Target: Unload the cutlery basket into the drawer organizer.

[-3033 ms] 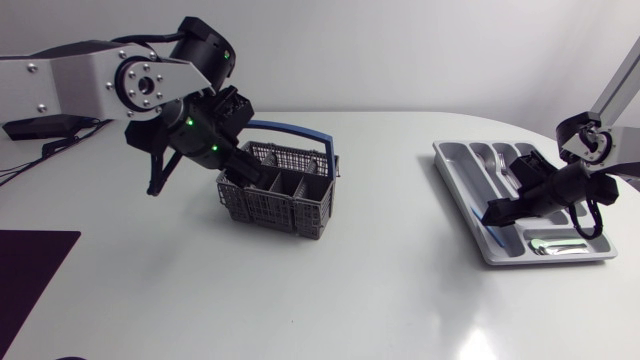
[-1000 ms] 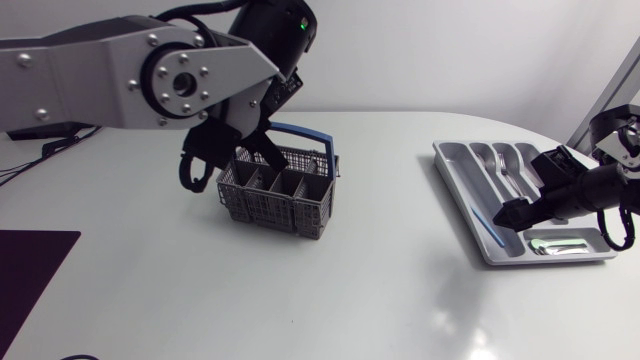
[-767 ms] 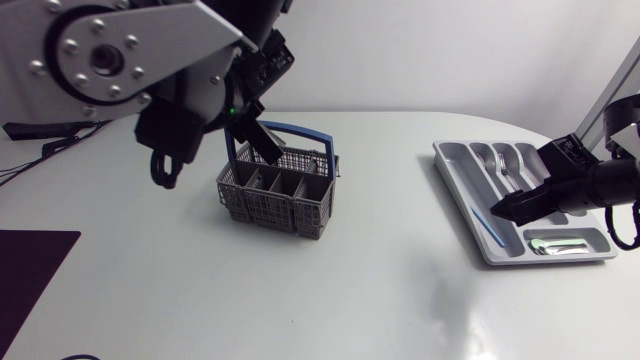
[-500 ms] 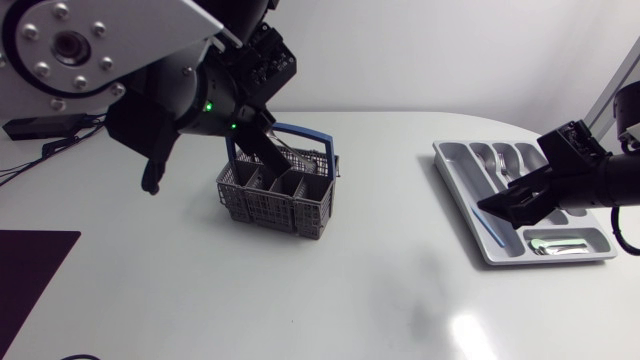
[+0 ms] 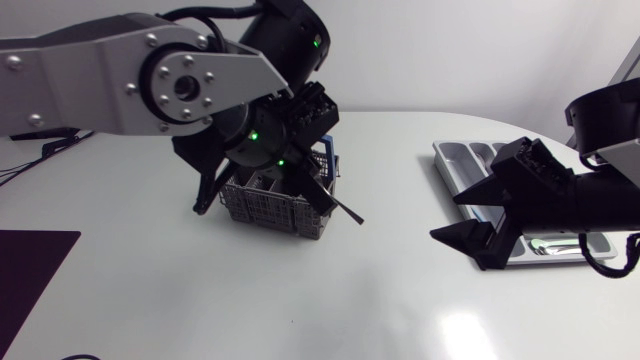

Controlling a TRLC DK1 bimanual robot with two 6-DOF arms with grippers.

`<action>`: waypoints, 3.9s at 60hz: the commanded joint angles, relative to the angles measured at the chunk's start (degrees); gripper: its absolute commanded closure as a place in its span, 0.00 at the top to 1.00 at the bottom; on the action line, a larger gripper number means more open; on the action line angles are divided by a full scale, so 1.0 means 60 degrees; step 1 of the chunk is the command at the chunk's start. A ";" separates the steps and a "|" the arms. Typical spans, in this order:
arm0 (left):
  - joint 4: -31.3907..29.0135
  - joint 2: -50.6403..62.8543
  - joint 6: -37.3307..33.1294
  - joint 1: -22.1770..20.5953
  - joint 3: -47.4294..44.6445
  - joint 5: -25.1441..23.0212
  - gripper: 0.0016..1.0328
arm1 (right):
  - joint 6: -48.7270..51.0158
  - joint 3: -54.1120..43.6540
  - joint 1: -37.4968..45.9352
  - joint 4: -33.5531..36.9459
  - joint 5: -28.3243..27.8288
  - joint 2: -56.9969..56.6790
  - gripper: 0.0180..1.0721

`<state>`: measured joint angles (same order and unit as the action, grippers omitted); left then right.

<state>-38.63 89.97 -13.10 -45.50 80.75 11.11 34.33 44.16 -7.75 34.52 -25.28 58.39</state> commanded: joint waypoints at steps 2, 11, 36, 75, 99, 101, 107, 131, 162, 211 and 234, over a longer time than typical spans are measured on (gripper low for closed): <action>-0.0387 0.0576 0.0558 0.0039 0.0589 -0.0783 0.03 | -0.0243 -0.0358 -0.0613 -0.0187 0.0199 -0.0108 0.95; -0.1047 0.1249 0.0953 0.0156 0.1175 -0.2101 0.03 | -0.0477 -0.0549 -0.1389 -0.0685 0.0522 -0.0005 0.95; -0.2204 0.2436 0.1393 0.0317 0.2259 -0.4211 0.03 | -0.0990 -0.0446 -0.3748 -0.1711 0.1913 0.1196 0.93; -0.2394 0.2524 0.1320 0.0419 0.2318 -0.4343 0.03 | -0.0858 -0.0314 -0.4480 -0.2458 0.3451 0.1826 0.16; -0.2380 0.2451 0.1393 0.0537 0.2508 -0.4357 0.21 | -0.0785 -0.0461 -0.4524 -0.2180 0.3129 0.1811 0.05; -0.2380 0.2451 0.1422 0.0566 0.2538 -0.4372 0.26 | -0.0770 -0.0505 -0.4524 -0.2165 0.3114 0.1811 0.05; -0.2219 0.2421 0.1525 0.0698 0.2713 -0.4372 0.51 | -0.0682 -0.0651 -0.4495 -0.2048 0.2909 0.1753 0.05; -0.0300 0.1337 0.1964 0.1752 0.2464 -0.4035 0.82 | 0.1178 -0.1384 -0.2297 -0.0861 0.1342 0.1137 0.05; 0.1253 -0.0347 0.1158 0.3466 0.0311 -0.2629 0.84 | 0.8488 0.0228 0.5613 0.1160 -0.0182 0.3847 0.06; 0.2015 -0.1475 0.0353 0.5297 -0.1622 -0.2629 0.84 | 1.2165 0.3260 0.8074 -0.1447 0.1547 0.8154 0.07; 0.2659 -0.1504 -0.0013 0.6352 -0.2457 -0.2717 0.84 | 1.1125 0.2864 0.7971 -0.1301 0.1283 0.6777 0.86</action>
<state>-23.42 81.67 -11.68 -8.49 68.14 -5.06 102.69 62.89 40.91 25.15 -16.64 103.26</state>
